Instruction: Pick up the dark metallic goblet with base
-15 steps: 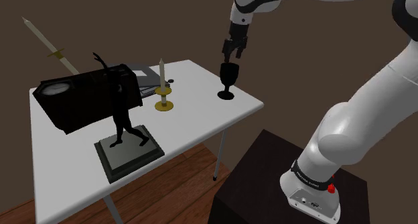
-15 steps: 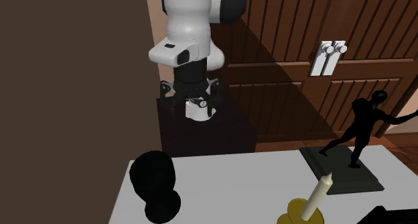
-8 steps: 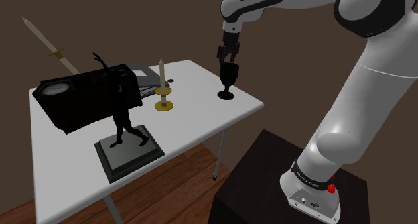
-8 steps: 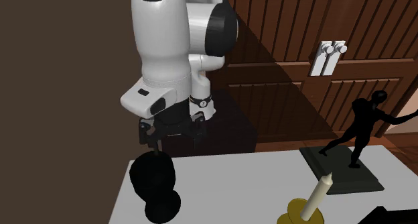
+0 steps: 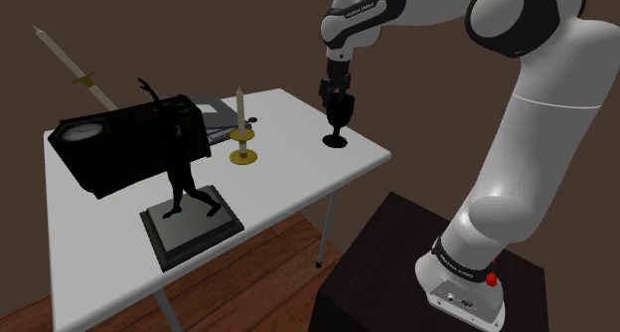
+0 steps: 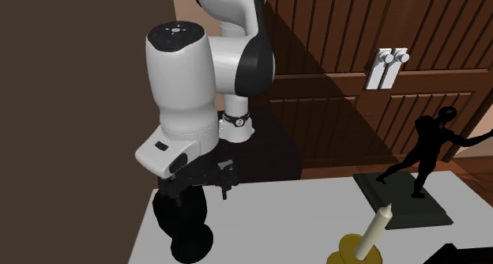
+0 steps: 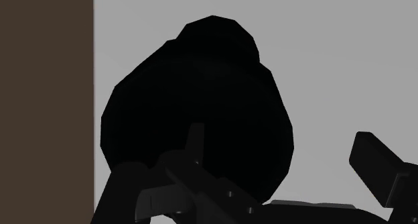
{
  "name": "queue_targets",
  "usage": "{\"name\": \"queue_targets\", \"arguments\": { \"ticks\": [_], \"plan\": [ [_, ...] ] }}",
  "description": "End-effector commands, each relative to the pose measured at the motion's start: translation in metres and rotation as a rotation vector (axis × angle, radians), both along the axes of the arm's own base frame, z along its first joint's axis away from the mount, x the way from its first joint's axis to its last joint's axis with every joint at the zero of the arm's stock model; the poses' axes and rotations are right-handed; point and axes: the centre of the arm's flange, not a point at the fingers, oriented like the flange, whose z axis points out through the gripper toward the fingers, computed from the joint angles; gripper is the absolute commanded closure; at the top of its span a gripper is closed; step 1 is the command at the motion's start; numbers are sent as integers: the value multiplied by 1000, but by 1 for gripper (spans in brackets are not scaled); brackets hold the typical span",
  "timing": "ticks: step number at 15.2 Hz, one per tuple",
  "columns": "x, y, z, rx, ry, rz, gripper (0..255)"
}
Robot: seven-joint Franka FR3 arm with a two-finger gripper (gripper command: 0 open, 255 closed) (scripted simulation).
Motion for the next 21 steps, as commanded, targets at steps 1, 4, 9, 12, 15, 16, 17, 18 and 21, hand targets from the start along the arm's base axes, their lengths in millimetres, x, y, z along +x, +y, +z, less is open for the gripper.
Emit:
{"name": "queue_targets", "arguments": {
  "ticks": [1, 4, 9, 12, 15, 16, 17, 18, 21],
  "plan": [
    [1, 0, -10, 0, 0, 0, 0],
    [1, 0, -14, 0, 0, 0, 255],
    [0, 0, -14, 0, 0, 0, 255],
    [0, 0, -14, 0, 0, 0, 255],
    [1, 0, -3, 0, 0, 0, 255],
    [1, 0, 3, 0, 0, 0, 255],
    [1, 0, 8, 0, 0, 0, 255],
    [1, 0, 13, 0, 0, 0, 255],
    [1, 0, 29, 0, 0, 0, 255]
  ]
}}
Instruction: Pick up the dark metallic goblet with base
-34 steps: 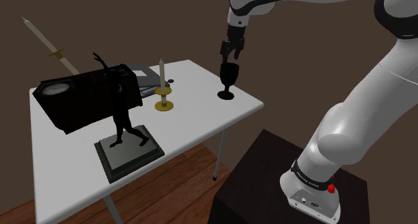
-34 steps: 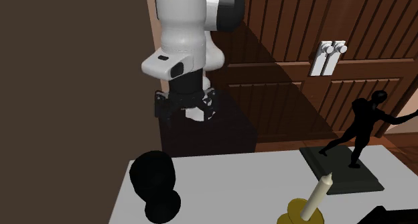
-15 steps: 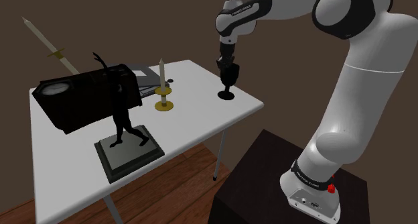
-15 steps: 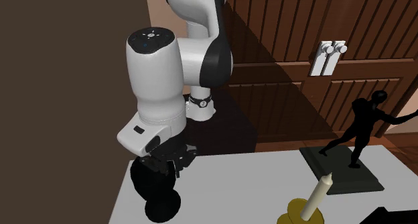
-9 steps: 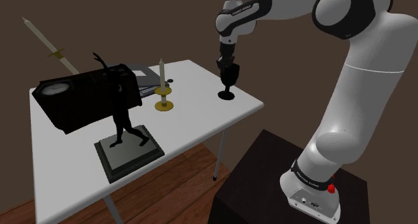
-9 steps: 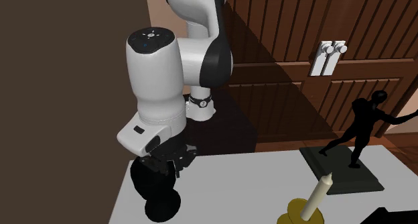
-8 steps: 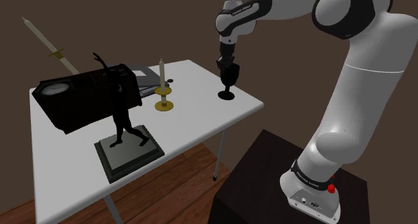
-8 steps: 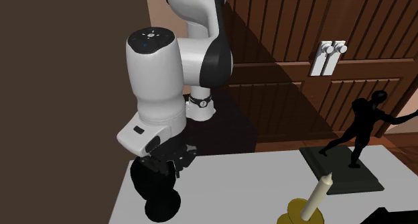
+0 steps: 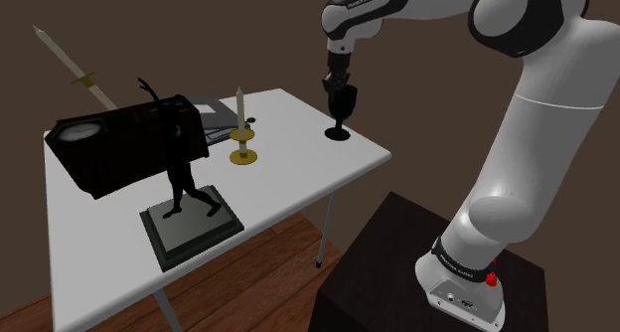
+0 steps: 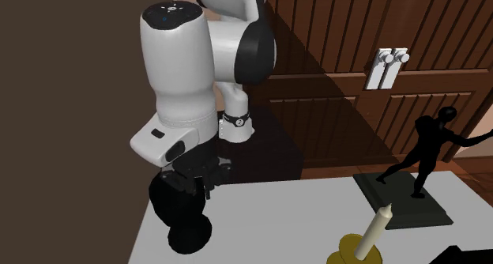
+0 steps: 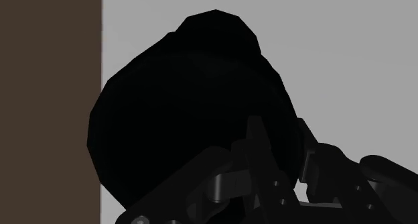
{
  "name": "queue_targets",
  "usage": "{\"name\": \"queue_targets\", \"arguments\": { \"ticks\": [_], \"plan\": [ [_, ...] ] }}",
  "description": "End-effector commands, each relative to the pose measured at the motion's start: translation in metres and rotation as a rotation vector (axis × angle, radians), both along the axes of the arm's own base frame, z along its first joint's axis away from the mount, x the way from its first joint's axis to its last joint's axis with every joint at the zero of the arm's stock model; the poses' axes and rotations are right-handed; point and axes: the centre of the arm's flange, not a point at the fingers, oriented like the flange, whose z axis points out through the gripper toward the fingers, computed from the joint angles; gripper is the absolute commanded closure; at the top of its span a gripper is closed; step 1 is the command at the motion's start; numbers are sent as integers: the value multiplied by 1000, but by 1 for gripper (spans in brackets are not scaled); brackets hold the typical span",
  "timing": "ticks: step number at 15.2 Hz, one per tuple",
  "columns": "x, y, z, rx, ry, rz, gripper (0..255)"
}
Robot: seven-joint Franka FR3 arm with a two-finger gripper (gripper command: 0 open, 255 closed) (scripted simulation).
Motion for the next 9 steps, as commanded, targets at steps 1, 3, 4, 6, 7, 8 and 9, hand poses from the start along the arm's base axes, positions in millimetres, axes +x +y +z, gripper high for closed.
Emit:
{"name": "queue_targets", "arguments": {
  "ticks": [1, 3, 4, 6, 7, 8, 9],
  "plan": [
    [0, 0, 11, 0, 0, 0, 255],
    [0, 0, 21, 0, 0, 0, 255],
    [0, 0, 27, 0, 0, 0, 255],
    [0, 0, 37, 0, 0, 0, 255],
    [0, 0, 42, 0, 0, 0, 255],
    [0, 0, 43, 0, 0, 0, 255],
    [0, 0, 43, 0, 0, 0, 255]
  ]
}}
